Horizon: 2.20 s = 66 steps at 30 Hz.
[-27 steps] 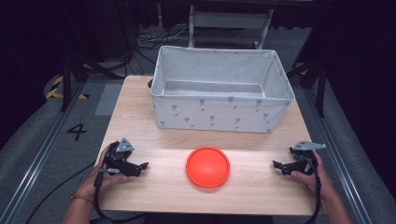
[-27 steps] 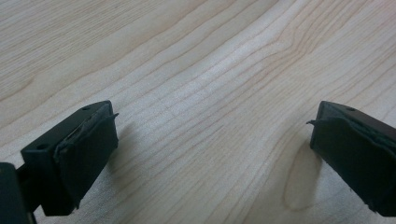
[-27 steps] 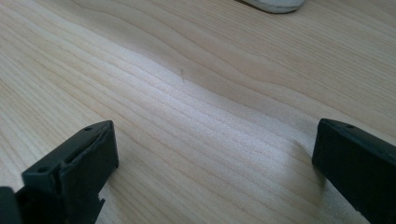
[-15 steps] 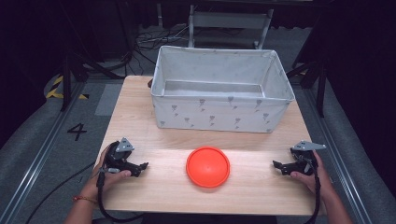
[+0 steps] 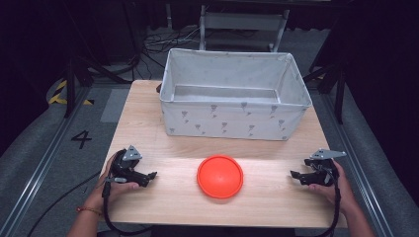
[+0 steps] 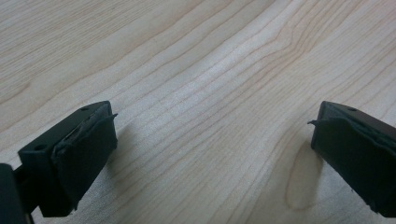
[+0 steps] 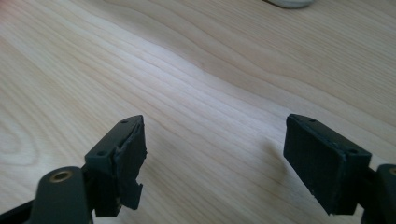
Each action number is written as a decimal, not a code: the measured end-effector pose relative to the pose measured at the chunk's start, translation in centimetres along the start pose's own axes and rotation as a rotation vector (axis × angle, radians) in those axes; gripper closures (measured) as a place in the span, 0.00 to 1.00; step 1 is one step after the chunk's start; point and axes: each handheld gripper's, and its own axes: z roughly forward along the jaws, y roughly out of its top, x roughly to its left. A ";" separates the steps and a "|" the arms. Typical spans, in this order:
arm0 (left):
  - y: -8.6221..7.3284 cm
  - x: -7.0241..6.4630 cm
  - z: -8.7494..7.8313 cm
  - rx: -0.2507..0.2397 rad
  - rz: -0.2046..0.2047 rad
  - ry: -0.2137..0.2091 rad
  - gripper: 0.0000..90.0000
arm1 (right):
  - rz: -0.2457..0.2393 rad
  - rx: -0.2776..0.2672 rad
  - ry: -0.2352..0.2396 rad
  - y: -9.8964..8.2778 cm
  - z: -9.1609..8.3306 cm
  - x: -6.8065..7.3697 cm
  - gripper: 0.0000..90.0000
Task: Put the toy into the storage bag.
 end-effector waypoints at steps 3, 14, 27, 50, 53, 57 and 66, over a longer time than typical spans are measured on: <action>0.0 0.0 0.0 0.000 0.000 0.000 0.01 | -0.013 -0.005 -0.008 0.4 -0.2 0.5 0.25; 0.0 0.0 0.0 0.000 0.000 0.000 0.01 | -0.082 -0.020 0.040 2.2 -0.6 3.1 0.26; 0.0 0.0 0.0 0.000 0.000 0.000 0.01 | -0.174 -0.040 0.120 4.3 -0.7 7.0 0.26; 0.0 0.0 0.0 0.001 -0.002 0.002 0.01 | -0.335 -0.025 0.207 8.7 2.4 12.7 0.27; 0.0 0.0 0.0 0.003 -0.002 0.001 0.01 | -0.354 -0.016 0.219 9.2 3.1 13.4 0.27; 0.0 0.0 0.0 0.000 -0.002 0.002 0.01 | -0.352 -0.004 0.226 10.0 4.3 14.2 0.27; 0.0 0.0 0.0 0.000 -0.002 0.002 0.01 | -0.334 0.049 0.227 10.6 7.3 14.9 0.26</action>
